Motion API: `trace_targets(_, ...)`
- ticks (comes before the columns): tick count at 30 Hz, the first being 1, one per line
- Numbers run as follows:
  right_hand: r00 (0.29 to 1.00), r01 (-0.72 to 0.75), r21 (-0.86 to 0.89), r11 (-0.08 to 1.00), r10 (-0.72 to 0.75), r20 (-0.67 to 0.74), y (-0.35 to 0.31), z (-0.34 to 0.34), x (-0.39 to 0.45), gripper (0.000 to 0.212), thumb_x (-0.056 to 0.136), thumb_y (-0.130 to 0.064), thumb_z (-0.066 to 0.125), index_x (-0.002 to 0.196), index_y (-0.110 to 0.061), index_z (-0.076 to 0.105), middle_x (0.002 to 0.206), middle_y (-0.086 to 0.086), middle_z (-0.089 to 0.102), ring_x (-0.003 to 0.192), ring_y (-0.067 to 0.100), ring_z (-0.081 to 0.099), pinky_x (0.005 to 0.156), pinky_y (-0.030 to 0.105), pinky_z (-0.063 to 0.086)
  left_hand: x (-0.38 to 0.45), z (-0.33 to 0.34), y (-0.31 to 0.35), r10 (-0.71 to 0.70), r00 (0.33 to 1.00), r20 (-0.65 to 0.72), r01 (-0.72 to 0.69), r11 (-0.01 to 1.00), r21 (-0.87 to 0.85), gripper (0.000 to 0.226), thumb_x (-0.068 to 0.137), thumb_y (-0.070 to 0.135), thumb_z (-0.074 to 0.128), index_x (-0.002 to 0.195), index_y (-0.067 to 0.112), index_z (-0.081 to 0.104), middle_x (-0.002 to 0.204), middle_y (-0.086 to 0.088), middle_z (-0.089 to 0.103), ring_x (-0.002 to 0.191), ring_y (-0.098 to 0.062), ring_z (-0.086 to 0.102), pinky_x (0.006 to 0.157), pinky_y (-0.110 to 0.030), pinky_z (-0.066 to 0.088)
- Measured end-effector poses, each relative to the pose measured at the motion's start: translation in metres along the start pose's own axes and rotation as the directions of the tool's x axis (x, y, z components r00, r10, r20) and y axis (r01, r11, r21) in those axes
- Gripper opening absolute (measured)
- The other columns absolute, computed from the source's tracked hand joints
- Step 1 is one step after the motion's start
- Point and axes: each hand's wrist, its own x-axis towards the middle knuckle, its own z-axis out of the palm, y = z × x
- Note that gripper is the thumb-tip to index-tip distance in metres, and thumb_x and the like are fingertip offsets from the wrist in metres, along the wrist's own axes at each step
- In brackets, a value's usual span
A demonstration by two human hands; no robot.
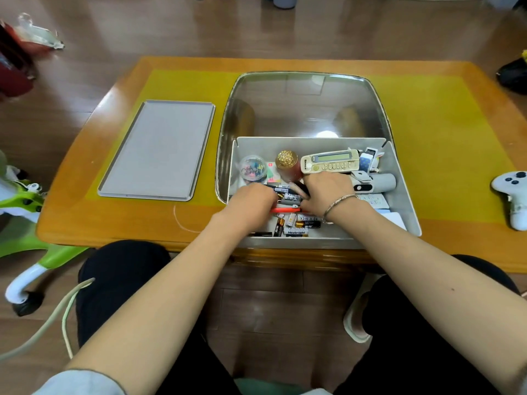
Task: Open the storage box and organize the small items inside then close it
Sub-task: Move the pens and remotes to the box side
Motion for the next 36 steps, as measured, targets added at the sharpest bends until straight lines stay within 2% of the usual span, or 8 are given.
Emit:
trace_targets(5, 0.993, 0.112, 0.152, 0.982, -0.114, 0.005, -0.007, -0.004, 0.007, 0.011, 0.082, -0.024, 0.057, 0.087, -0.018, 0.05, 0.093, 0.015, 0.064, 0.088, 0.035, 0.061, 0.064, 0.031, 0.038, 0.011, -0.001, -0.008, -0.04, 0.987, -0.155, 0.043, 0.999, 0.022, 0.024, 0.091, 0.005, 0.056, 0.111, 0.011, 0.066, 0.106, -0.013, 0.06, 0.1, -0.032, 0.057, 0.081, -0.039, 0.049)
trace_targets(12, 0.978, 0.153, 0.202, 0.967, -0.177, 0.11, -0.005, 0.004, 0.014, 0.043, 0.081, -0.019, 0.06, 0.123, -0.015, 0.053, 0.112, 0.013, 0.051, 0.098, 0.032, 0.056, 0.078, 0.035, 0.048, 0.023, 0.001, -0.009, 0.0, 0.998, -0.058, 0.004, 0.997, 0.073, 0.033, 0.089, 0.018, 0.06, 0.121, 0.008, 0.058, 0.118, -0.013, 0.054, 0.111, -0.031, 0.052, 0.086, -0.039, 0.043)
trace_targets(16, 0.982, 0.158, 0.209, 0.965, -0.176, 0.071, -0.007, 0.005, 0.014, 0.033, 0.079, -0.022, 0.064, 0.111, -0.015, 0.06, 0.114, 0.012, 0.042, 0.093, 0.034, 0.057, 0.075, 0.034, 0.047, 0.022, 0.004, -0.01, -0.022, 1.0, -0.018, 0.024, 0.991, 0.134, 0.035, 0.088, 0.018, 0.059, 0.122, 0.009, 0.056, 0.122, -0.013, 0.054, 0.116, -0.032, 0.046, 0.09, -0.039, 0.041)
trace_targets(21, 0.969, 0.23, 0.141, 0.963, -0.24, 0.056, -0.012, 0.006, 0.018, 0.034, 0.078, -0.032, 0.067, 0.106, -0.012, 0.062, 0.111, 0.008, 0.048, 0.096, 0.029, 0.057, 0.075, 0.034, 0.046, 0.017, 0.001, -0.01, 0.001, 0.998, -0.07, 0.006, 0.995, 0.099, 0.024, 0.089, 0.01, 0.054, 0.113, 0.009, 0.055, 0.112, -0.014, 0.063, 0.107, -0.033, 0.054, 0.081, -0.038, 0.042)
trace_targets(24, 0.961, 0.271, 0.16, 0.949, -0.277, 0.018, -0.011, 0.007, 0.018, 0.035, 0.083, -0.036, 0.064, 0.107, -0.012, 0.06, 0.109, 0.007, 0.057, 0.1, 0.027, 0.057, 0.078, 0.034, 0.045, 0.012, -0.006, -0.013, -0.006, 0.993, -0.12, 0.01, 1.0, 0.028, 0.018, 0.091, 0.01, 0.056, 0.109, 0.012, 0.058, 0.107, -0.013, 0.065, 0.1, -0.034, 0.06, 0.078, -0.038, 0.046)
trace_targets(28, 0.963, 0.27, 0.27, 0.924, -0.265, -0.055, -0.011, -0.003, 0.018, 0.024, 0.085, -0.033, 0.061, 0.094, -0.011, 0.061, 0.092, 0.011, 0.066, 0.086, 0.031, 0.061, 0.065, 0.029, 0.04, 0.006, -0.015, -0.022, -0.032, 0.961, -0.273, -0.009, 0.989, -0.147, 0.009, 0.092, 0.014, 0.057, 0.099, 0.014, 0.062, 0.096, -0.009, 0.063, 0.088, -0.03, 0.06, 0.067, -0.033, 0.041)
trace_targets(33, 0.967, 0.236, 0.384, 0.892, -0.179, -0.18, -0.004, -0.027, 0.01, 0.019, 0.084, -0.028, 0.062, 0.08, -0.016, 0.048, 0.079, 0.013, 0.063, 0.074, 0.034, 0.058, 0.059, 0.031, 0.037, 0.009, -0.031, -0.02, 0.006, 0.902, -0.431, -0.113, 0.968, -0.222, 0.016, 0.087, 0.011, 0.063, 0.103, 0.012, 0.063, 0.104, -0.008, 0.062, 0.099, -0.028, 0.056, 0.082, -0.04, 0.044)
trace_targets(36, 0.975, 0.173, 0.424, 0.889, -0.094, -0.2, 0.003, -0.036, 0.008, 0.02, 0.082, -0.03, 0.062, 0.073, -0.02, 0.047, 0.069, 0.007, 0.059, 0.068, 0.029, 0.055, 0.059, 0.031, 0.038, 0.015, -0.037, -0.016, 0.02, 0.849, -0.528, -0.182, 0.949, -0.257, 0.026, 0.086, 0.008, 0.064, 0.111, 0.011, 0.062, 0.119, -0.007, 0.056, 0.108, -0.022, 0.052, 0.088, -0.032, 0.044)
